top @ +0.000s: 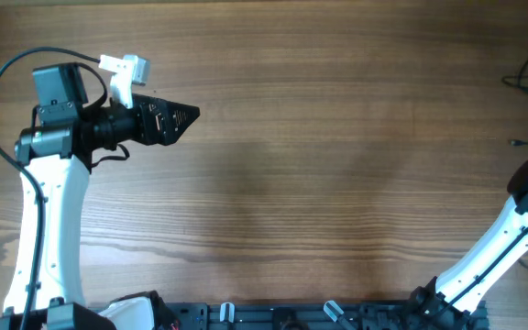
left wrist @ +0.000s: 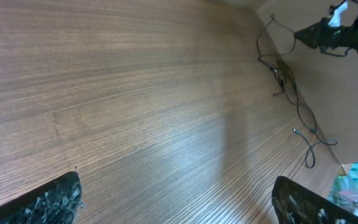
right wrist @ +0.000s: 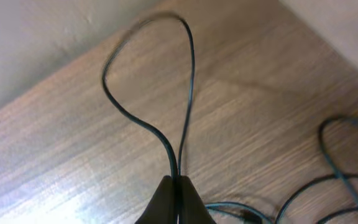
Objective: Untangle cables
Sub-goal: 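Release the cable at the right edge and withdraw the right gripper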
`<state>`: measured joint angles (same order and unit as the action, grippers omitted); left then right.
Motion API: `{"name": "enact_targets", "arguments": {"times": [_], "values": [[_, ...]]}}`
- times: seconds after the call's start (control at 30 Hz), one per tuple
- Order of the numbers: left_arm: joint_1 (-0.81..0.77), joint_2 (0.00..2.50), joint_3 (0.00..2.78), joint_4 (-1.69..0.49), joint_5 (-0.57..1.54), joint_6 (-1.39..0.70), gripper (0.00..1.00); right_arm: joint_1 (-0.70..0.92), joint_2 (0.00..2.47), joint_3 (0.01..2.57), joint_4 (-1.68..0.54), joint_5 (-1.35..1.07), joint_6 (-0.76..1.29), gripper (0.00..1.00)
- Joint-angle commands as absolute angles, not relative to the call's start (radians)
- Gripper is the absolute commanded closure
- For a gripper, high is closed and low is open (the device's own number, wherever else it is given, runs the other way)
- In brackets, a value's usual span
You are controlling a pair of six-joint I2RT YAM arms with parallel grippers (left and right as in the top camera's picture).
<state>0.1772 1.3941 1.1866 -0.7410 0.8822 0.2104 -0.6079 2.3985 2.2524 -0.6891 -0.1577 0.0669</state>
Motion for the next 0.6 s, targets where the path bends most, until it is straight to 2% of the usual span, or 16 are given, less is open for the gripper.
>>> {"name": "enact_targets", "arguments": {"times": [0.0,0.17,0.47,0.5,0.53,0.57], "values": [[0.174,1.366,1.182,-0.738,0.870,0.192,0.00,-0.635,2.455,2.275,-0.724,-0.129,0.087,0.96],[0.174,1.366,1.182,-0.738,0.869,0.178,0.00,-0.656,2.456,2.275,-0.768,0.125,0.136,0.96],[0.174,1.366,1.182,-0.738,0.862,0.179,0.00,-0.665,2.455,2.275,-0.772,0.131,0.149,0.95],[0.174,1.366,1.182,-0.738,0.862,0.179,0.00,-0.665,2.455,2.275,-0.772,0.126,0.149,0.79],[0.174,1.366,1.182,-0.738,0.862,0.179,0.00,-0.665,2.455,2.275,-0.771,0.102,0.145,0.00],[0.174,1.366,1.182,-0.737,0.862,0.179,0.00,-0.665,2.455,2.276,-0.765,0.061,0.145,0.00]]}}
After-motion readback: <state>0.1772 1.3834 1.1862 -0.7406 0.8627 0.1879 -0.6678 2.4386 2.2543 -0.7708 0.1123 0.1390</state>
